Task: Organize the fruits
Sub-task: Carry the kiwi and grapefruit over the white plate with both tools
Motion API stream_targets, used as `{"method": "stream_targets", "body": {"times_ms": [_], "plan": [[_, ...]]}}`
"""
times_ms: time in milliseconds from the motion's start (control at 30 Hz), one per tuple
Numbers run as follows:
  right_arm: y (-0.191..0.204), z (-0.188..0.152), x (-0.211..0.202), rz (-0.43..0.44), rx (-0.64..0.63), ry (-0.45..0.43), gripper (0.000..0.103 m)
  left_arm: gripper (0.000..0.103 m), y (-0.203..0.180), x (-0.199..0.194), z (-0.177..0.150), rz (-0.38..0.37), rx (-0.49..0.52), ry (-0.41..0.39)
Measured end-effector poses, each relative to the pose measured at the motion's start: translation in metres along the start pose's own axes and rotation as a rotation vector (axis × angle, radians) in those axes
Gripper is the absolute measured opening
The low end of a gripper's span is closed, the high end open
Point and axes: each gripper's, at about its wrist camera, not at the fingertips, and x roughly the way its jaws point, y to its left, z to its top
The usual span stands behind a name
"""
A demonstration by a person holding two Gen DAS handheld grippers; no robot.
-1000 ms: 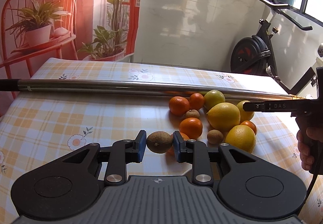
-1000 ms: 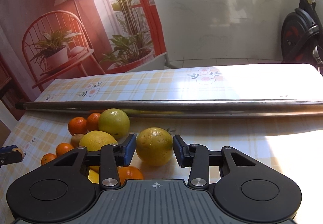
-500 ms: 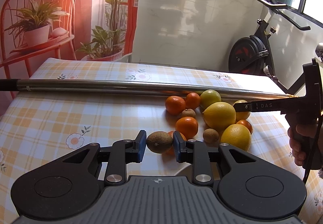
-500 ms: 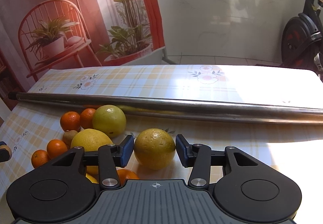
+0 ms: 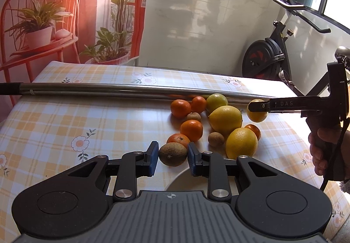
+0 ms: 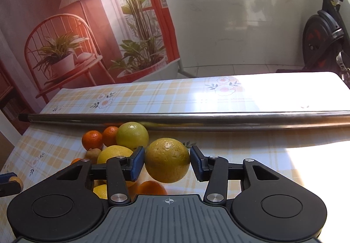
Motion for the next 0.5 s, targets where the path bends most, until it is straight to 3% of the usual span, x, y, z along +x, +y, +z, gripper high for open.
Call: {"method": "stream_targets", "body": {"times_ms": [233, 500], "plan": [[0.031, -0.02, -0.052, 0.089, -0.036, -0.021, 0.042, 0.03, -0.006, -0.016, -0.014, -0.021, 0.01, -0.003], [0.066, -0.06, -0.09, 0.119, -0.135, 0.003, 0.042, 0.03, -0.006, -0.027, -0.036, -0.03, 0.016, 0.027]]}}
